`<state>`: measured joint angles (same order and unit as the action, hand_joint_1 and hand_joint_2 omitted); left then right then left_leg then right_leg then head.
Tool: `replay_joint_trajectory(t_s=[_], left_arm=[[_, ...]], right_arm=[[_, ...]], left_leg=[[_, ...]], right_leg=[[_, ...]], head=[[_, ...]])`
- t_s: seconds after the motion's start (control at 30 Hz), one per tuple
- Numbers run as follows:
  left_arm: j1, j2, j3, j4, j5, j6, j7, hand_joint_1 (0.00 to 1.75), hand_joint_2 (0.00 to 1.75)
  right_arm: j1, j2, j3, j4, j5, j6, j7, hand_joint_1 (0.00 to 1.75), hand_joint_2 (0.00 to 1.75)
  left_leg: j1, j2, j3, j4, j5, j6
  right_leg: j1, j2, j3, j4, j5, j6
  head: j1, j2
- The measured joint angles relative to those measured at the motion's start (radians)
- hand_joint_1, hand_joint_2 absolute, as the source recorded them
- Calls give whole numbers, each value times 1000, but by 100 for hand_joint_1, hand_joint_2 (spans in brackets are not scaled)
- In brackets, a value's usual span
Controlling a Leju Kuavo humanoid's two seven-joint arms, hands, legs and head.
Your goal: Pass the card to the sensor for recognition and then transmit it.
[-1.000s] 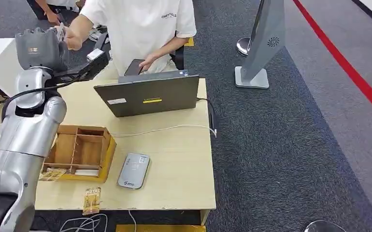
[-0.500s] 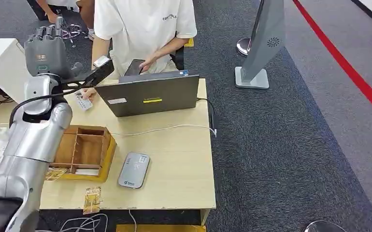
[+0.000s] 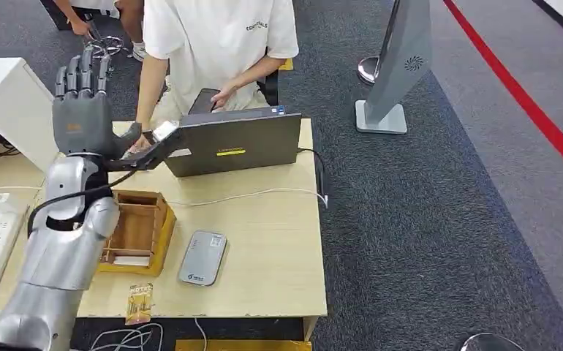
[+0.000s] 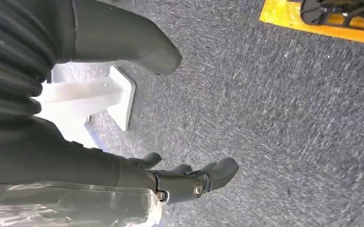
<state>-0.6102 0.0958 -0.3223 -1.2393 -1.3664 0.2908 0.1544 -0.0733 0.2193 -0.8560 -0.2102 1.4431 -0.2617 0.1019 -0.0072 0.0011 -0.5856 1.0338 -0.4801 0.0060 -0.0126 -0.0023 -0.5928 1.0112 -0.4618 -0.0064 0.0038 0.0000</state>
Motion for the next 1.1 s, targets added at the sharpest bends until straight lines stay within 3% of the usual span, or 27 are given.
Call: replay_joint_trajectory(t_s=[0.2, 0.37, 0.5, 0.7, 1.1], left_arm=[[261, 51, -2, -270, -5, 94, -41, 0, 175], [361, 78, -3, -376, -6, 103, -56, 0, 175], [496, 101, -3, -452, -16, 149, -75, 0, 175], [687, 110, -3, -499, -19, 204, -95, 0, 175], [819, 106, -6, -503, 23, 223, -98, 0, 175]], right_arm=[[5, 0, -22, 0, -18, -13, 10, 0, 175], [5, 0, -29, 0, -27, -15, 11, 0, 175], [7, 0, -45, 0, -40, -29, 12, 0, 175], [6, 0, -55, 0, -48, -32, 14, 0, 175], [6, 2, -72, 0, -51, -46, 22, 0, 175]], left_leg=[[0, 2, 0, 0, -1, 1], [0, 1, 0, 0, -1, 1], [0, 2, 0, 0, -1, 1], [0, 2, 0, 0, -2, 2], [0, 1, 0, 0, -2, 3]], right_leg=[[0, 1, -1, 0, -1, 1], [0, 1, 0, 0, -1, 1], [0, 2, 0, 0, -1, 1], [0, 1, -1, -1, -2, 2], [0, 1, 0, -1, -3, 2]], head=[[-1, 0], [-1, 0], [-1, 0], [-1, 0], [-1, 0]])
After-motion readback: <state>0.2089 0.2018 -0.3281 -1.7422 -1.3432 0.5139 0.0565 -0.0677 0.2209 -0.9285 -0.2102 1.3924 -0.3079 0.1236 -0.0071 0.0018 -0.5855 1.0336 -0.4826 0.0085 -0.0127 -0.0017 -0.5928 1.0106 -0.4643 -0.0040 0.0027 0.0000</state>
